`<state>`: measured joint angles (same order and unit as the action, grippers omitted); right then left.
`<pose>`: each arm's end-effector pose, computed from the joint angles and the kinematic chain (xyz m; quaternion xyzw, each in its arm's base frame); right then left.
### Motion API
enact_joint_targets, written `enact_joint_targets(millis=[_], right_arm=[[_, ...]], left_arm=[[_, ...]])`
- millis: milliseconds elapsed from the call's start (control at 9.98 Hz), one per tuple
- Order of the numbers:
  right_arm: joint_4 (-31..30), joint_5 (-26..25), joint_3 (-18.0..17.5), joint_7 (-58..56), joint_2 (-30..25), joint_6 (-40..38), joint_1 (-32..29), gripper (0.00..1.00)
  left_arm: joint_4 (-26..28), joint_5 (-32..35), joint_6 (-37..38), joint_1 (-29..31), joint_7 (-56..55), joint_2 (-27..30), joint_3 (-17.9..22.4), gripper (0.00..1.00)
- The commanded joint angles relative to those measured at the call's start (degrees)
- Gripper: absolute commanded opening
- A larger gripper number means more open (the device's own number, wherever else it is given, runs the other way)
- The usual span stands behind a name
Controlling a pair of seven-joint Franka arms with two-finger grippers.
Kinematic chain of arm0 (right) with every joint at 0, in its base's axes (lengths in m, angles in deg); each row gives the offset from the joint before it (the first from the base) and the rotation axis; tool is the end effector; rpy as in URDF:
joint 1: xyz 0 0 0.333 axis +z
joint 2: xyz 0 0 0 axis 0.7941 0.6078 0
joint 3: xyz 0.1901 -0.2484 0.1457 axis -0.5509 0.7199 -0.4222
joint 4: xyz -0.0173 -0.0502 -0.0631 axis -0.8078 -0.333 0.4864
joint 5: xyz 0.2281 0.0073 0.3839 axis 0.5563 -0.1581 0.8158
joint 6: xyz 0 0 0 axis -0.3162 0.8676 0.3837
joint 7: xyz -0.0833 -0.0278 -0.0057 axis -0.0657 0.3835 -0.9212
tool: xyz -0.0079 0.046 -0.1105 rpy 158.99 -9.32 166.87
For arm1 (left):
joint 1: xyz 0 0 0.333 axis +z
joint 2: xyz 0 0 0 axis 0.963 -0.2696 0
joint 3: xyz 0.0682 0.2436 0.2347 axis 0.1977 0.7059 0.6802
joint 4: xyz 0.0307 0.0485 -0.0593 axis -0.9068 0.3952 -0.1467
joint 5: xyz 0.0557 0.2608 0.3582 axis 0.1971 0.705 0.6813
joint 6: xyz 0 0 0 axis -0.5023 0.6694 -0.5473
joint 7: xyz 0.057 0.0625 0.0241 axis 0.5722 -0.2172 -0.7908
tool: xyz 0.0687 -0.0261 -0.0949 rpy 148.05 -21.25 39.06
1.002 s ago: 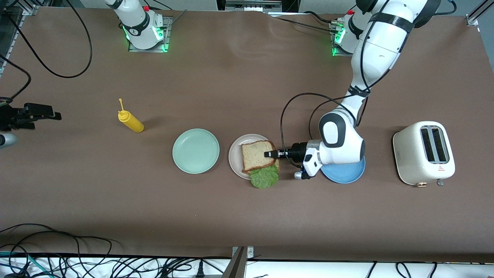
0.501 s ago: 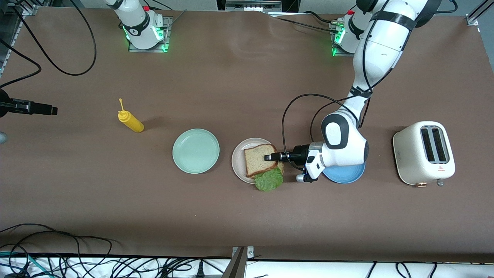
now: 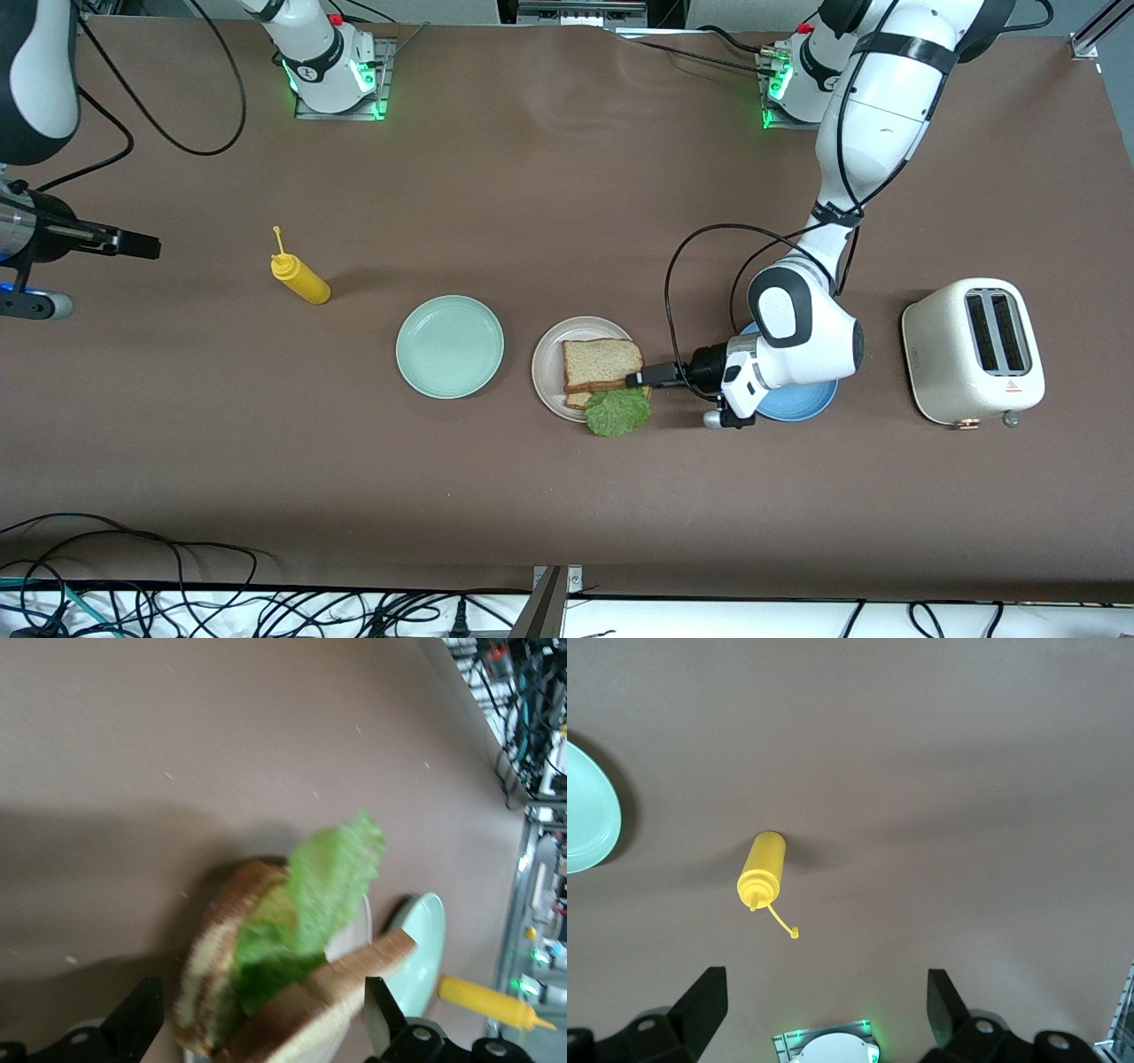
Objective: Make sandwich on beige plate with both arms
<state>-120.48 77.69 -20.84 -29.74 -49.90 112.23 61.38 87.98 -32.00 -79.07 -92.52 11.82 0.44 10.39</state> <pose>0.6664 -0.0249 0.5496 0.9880 -0.0630 -0.1284 0.0587 0.7252 -0.2775 0.1511 0.9073 0.0848 -0.0001 0.4118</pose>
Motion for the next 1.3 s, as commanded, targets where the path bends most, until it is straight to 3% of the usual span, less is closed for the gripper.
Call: enact_joint_targets(millis=[0, 301, 601, 902, 1203], right_arm=[[-8.32, -0.63, -0.27, -0.3, -6.25, 5.47, -0.11, 1.0], [-7.45, 0.33, -0.36, 0.4, -6.25, 5.92, -0.11, 1.0], [-7.45, 0.51, -0.1, 0.4, -6.34, 5.57, -0.45, 1.0], [-7.45, 0.43, -0.27, 0.39, -6.25, 5.75, -0.46, 1.0], [-7.45, 0.34, -0.27, 0.49, -6.25, 5.84, -0.28, 1.0]], left_arm=[[0.27, 6.04, -1.85, 0.05, 0.53, 2.56, 5.07, 1.0], [5.6, 18.96, -1.67, 6.01, 0.35, 14.04, 7.3, 1.0], [15.27, 40.54, 2.98, 9.36, -0.09, 31.09, 7.3, 1.0], [16.79, 58.85, 16.3, 14.46, -0.26, 42.71, 7.3, 1.0], [15.13, 68.37, 32.56, 18.24, -5.42, 53.7, 6.86, 1.0]])
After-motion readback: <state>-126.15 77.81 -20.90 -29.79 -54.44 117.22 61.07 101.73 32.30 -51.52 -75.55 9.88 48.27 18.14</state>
